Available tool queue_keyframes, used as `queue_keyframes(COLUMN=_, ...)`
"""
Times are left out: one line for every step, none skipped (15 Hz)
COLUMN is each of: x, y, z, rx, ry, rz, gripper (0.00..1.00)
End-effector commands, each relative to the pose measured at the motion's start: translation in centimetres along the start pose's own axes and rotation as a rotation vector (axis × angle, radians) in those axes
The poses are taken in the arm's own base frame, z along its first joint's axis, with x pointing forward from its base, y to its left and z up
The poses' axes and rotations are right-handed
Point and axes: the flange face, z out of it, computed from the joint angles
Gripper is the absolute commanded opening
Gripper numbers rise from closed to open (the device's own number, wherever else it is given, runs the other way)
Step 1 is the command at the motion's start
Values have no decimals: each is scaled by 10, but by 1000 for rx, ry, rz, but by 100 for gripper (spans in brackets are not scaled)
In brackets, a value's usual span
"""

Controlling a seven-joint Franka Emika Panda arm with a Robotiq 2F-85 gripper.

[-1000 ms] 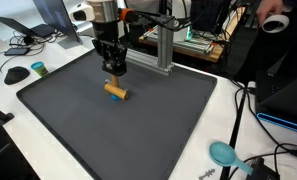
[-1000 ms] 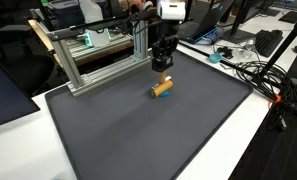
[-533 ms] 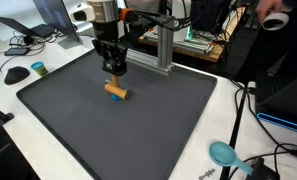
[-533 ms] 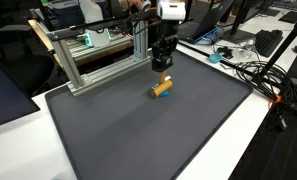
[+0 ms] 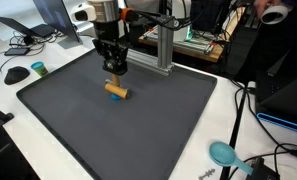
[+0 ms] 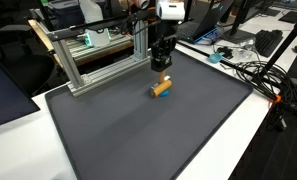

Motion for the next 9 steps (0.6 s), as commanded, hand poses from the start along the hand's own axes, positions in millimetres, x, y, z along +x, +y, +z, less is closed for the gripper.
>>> queue_keyframes(x=-39, y=-2, z=53, rx=27, ry=-147, rz=-19, gripper=22)
queue_keyframes(x=-39, y=-3, z=53, rx=28, ry=-147, rz=-23, gripper=22)
queue_keyframes(x=-39, y=-4, z=54, rx=29, ry=-148, rz=-26, gripper=22)
queue_keyframes(x=-38, y=-4, z=54, rx=29, ry=-148, rz=-28, gripper=22)
queue_keyframes(x=-37, y=-5, z=54, rx=28, ry=-149, rz=-29, gripper=22)
queue_keyframes(x=-37, y=-5, z=54, rx=30, ry=-148, rz=-32, gripper=22)
queue_keyframes(x=-36, y=-5, z=53, rx=30, ry=-148, rz=-34, gripper=22)
queue_keyframes(x=-36, y=-4, z=53, rx=28, ry=-149, rz=-36, gripper=22)
queue_keyframes(x=-36, y=-4, z=53, rx=26, ry=-150, rz=-36, gripper=22)
